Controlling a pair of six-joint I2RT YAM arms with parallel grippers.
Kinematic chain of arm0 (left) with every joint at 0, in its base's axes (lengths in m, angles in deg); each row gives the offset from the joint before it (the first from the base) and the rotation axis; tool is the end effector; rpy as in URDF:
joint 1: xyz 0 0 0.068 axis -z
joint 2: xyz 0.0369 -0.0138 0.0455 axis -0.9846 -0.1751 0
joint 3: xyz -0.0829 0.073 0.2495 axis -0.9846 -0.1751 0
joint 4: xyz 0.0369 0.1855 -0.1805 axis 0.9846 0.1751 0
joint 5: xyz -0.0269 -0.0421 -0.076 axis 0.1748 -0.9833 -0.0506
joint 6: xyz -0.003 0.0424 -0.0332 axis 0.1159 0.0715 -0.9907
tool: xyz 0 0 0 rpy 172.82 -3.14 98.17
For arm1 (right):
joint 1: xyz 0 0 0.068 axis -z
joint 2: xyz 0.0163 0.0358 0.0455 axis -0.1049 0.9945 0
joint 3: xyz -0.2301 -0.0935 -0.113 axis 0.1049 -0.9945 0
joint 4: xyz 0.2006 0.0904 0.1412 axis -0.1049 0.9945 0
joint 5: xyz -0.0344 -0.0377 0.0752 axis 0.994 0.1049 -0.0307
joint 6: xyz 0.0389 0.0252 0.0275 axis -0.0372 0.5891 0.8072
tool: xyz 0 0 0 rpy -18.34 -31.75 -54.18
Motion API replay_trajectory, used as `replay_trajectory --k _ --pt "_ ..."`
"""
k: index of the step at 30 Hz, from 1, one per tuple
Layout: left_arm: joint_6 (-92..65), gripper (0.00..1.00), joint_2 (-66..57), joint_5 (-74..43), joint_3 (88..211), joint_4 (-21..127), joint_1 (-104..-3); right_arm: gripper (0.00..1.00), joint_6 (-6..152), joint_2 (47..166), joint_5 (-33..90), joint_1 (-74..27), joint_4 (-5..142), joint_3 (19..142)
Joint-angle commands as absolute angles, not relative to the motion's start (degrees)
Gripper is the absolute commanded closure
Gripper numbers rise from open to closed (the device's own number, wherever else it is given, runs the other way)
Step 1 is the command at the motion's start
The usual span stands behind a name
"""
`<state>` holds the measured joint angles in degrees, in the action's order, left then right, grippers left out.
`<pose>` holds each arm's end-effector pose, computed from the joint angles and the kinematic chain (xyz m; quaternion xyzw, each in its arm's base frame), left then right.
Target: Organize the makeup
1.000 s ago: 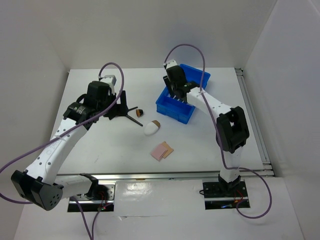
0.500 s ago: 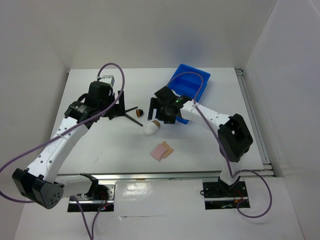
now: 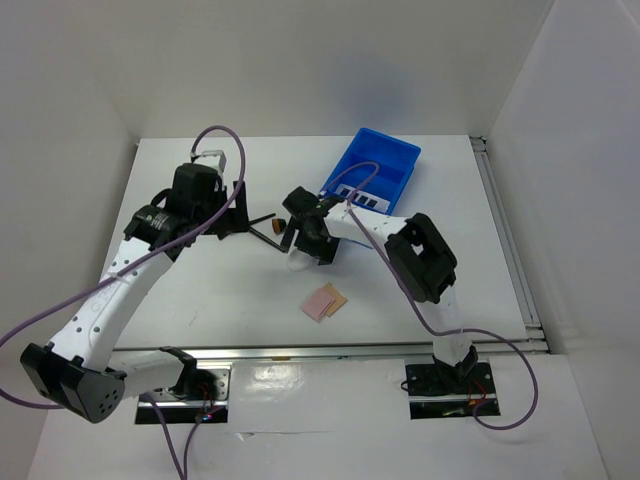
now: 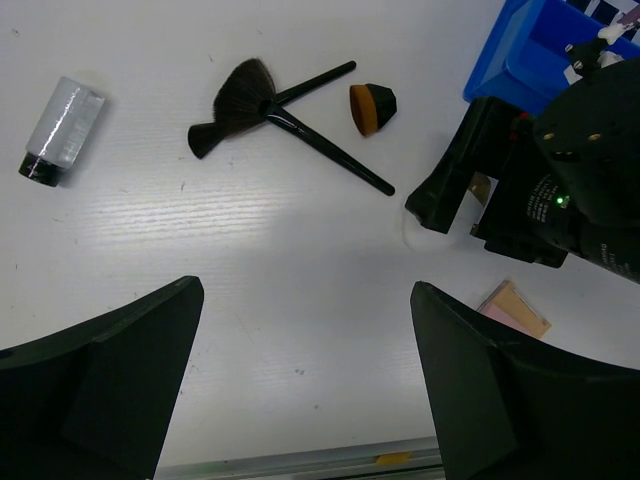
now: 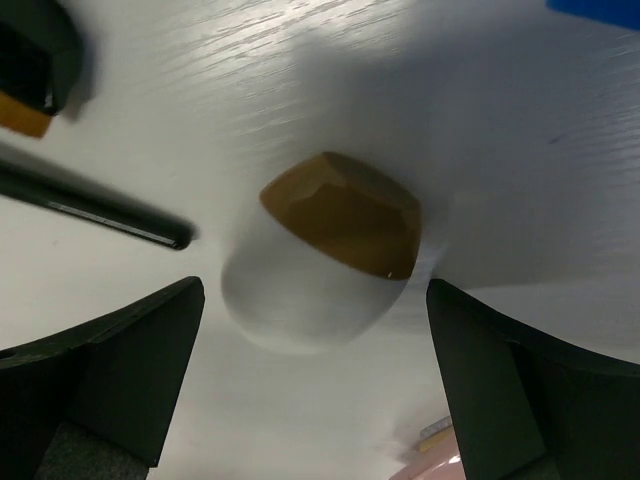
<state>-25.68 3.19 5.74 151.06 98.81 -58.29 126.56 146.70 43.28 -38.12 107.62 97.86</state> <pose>0.2291 -0.0822 0.3777 -0.0667 0.8899 -0.0758 0.4449 0.3201 0.3045 0.1731 0.1513 0.9684 0.1119 0.1636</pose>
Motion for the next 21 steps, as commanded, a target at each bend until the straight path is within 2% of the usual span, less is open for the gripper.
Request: replay_trajectory --k 1,4,9,15,20,21 --pt "-24.87 0.01 4.62 5.64 150.74 98.50 -58.12 0.00 129.66 148.47 48.78 -39.33 112.95 101.13" --pt "-24.87 0.01 5.15 5.64 150.74 98.50 -58.12 0.02 129.66 150.41 52.12 -40.02 115.33 103.23" --pt "-24.87 0.01 5.15 5.64 150.74 98.50 -58.12 0.22 129.66 152.96 57.23 -42.92 119.82 106.67" --pt "-24.87 0.01 5.15 5.64 150.21 98.50 -58.12 0.25 127.73 154.28 59.17 -44.34 121.13 108.51" --pt "-24.87 0.01 5.15 5.64 150.21 98.50 -58.12 0.47 125.80 153.14 59.69 -44.86 118.85 107.90" --pt "-24.87 0.01 5.67 6.17 150.21 98.50 -58.12 0.55 125.80 152.44 59.69 -44.87 118.85 107.90"
